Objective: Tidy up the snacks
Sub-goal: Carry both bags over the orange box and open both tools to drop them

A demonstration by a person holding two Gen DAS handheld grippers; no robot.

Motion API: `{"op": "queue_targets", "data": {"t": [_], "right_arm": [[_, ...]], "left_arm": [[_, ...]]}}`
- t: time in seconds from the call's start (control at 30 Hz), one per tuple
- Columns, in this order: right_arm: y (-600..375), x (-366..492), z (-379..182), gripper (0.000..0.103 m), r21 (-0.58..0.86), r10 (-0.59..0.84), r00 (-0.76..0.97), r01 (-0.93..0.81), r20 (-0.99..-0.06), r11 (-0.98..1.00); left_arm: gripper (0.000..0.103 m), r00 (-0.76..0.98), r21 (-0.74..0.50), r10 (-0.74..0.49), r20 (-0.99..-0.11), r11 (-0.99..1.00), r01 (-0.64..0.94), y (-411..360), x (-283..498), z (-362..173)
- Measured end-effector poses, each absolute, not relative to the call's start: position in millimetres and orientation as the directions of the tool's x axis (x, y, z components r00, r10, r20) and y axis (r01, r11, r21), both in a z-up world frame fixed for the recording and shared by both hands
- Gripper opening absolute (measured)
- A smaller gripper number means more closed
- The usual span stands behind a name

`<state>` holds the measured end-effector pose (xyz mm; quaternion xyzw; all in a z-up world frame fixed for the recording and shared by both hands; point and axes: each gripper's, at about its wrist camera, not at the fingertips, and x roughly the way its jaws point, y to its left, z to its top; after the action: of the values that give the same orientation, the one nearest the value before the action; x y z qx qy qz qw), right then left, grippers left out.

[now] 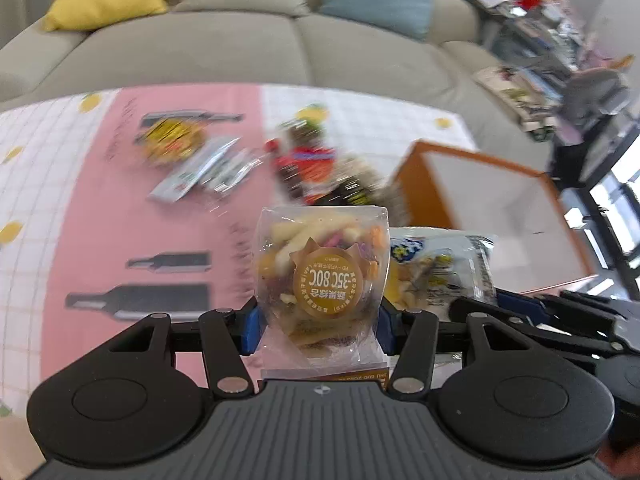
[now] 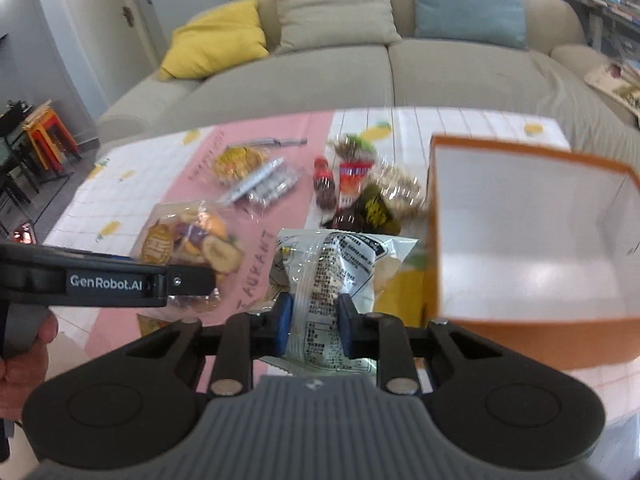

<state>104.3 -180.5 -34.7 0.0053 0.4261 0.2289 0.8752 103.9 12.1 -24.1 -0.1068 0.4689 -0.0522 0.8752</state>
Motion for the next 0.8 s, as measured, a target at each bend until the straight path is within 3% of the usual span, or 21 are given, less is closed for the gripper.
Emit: {"op": "queue_targets", "data": {"t": [0.4,0.67,0.8], "right_arm": [[-272,138,23,0.022,0.079,0.318,0.572,-0.402,-0.756,0.912],[-323,176,-3,0.022,0.075,0.272,0.503,-0.376,-0.820,0.924],[-331,195,-25,0.022,0.081,0.257,0.459,-0.370,-0.850,0.926]], "left_arm": [[0.061,0.485,-0.313,-0.393,-0.781,0.919,0.240,-86,163,20],[0.061,0.354,-0.360,-0.443,-0.824,0.891,0.277,-136,209,-12],[0.061,0.303,-0.318,-0.399,-0.866,0.905,0.283,-155,227,-32]]}}
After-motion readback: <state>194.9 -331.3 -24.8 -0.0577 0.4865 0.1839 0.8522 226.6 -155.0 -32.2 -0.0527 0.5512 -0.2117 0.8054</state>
